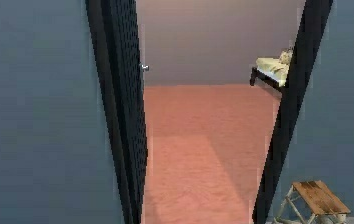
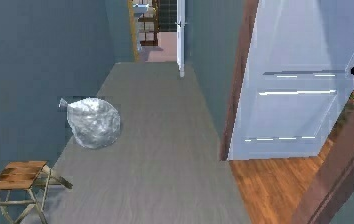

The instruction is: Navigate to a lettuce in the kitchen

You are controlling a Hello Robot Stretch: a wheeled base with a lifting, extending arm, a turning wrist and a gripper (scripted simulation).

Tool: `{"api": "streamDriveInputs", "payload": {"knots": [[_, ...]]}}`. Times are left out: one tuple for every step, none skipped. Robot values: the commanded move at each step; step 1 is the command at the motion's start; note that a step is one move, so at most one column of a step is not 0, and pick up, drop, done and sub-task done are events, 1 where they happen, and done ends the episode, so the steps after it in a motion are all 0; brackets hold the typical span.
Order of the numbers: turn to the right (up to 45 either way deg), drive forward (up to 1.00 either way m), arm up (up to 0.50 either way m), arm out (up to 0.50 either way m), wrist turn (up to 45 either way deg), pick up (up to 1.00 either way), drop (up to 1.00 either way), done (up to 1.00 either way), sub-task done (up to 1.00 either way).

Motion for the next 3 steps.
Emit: {"api": "streamDriveInputs", "payload": {"knots": [[6.0, 0.00, 0.00, 0.00, 0.0, 0.00, 0.00, 0.00, 0.00], [0.0, 0.30, 0.00, 0.00, 0.0, 0.00, 0.00, 0.00, 0.00], [-45.0, 0.00, 0.00, 0.00, 0.0, 0.00, 0.00, 0.00, 0.00]]}}
